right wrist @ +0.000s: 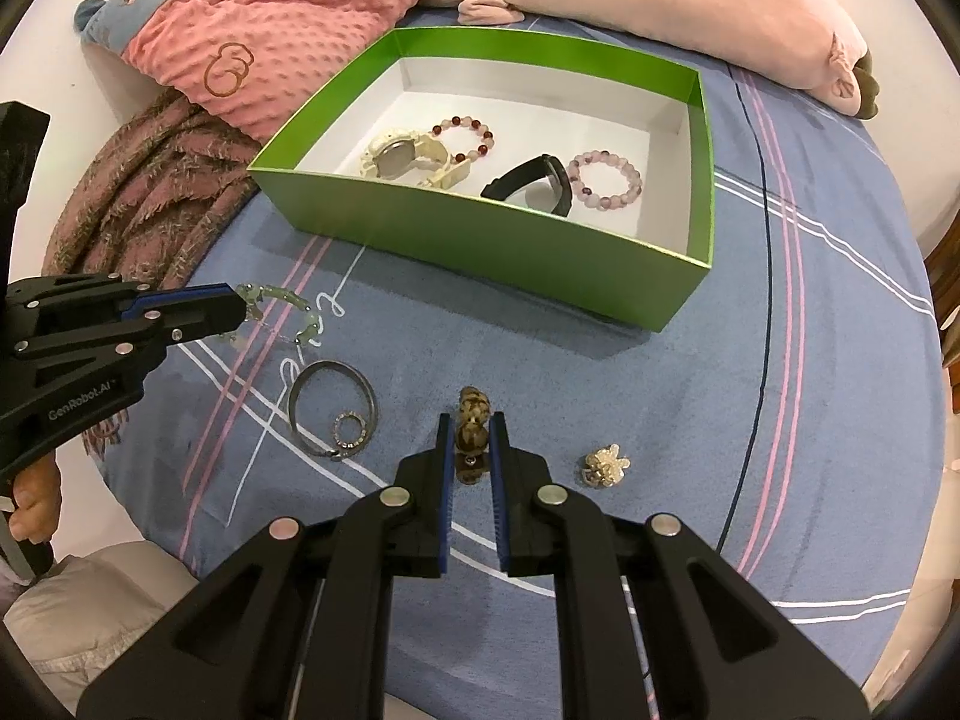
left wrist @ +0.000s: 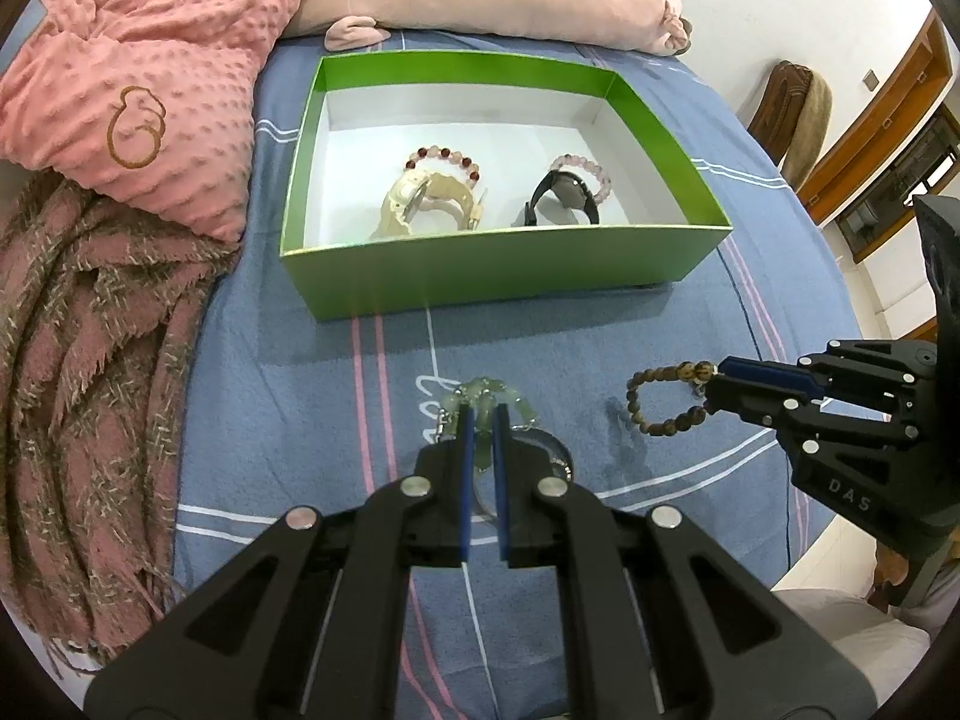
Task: Organize jewelry
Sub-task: 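Carry the brown bracelet into the green box with the right tool while the left carries the jade bangle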
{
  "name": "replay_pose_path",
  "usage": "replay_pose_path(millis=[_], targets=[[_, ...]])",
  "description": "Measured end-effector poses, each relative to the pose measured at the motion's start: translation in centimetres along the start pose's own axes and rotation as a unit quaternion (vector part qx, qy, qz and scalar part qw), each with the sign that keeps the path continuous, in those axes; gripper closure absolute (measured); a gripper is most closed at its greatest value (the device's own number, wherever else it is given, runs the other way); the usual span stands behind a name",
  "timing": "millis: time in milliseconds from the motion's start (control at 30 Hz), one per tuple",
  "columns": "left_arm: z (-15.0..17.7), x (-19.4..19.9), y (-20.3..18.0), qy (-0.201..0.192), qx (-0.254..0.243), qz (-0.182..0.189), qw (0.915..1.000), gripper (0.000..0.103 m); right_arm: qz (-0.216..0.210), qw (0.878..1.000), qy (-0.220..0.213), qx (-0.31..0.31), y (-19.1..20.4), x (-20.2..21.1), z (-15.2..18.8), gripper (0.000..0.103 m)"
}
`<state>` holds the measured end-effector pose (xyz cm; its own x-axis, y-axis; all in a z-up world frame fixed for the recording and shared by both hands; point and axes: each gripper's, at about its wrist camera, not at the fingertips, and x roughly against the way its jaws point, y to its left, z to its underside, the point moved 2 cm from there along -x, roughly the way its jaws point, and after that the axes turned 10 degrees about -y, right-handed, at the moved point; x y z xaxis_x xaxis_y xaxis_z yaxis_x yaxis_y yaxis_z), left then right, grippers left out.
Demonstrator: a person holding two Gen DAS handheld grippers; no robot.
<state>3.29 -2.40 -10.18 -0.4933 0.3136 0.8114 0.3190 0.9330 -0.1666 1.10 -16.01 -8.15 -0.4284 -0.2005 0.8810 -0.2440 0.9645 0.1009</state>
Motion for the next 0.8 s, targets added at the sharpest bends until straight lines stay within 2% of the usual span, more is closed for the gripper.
replay_pose_path(millis=[233,500,667,800], targets=[[-3.6,2.2,-0.9,-0.048,-0.022,-0.001,0.9986,0.097,0.010,0.999,-0.042,0.007,-0.6,2.3,-2.9,0.092],[-8.9,2.3,-1.7,-0.084,-0.035,-0.013,0.9957,0.097,0.037,0.992,-0.120,0.004,-1.9,5.2,-8.8,0.092],[-11.1,0.2,-2.1,-0.070,-0.028,0.005,0.9972,0.097,0.042,0.990,-0.132,-0.016,-3.5,4.1,-11.6,0.092],[-11.3,-2.7,-2.9,-0.043,-0.038,0.007,0.9984,0.097,0.049,0.993,-0.104,-0.025,-4.3,1.3,-11.9,0.092]])
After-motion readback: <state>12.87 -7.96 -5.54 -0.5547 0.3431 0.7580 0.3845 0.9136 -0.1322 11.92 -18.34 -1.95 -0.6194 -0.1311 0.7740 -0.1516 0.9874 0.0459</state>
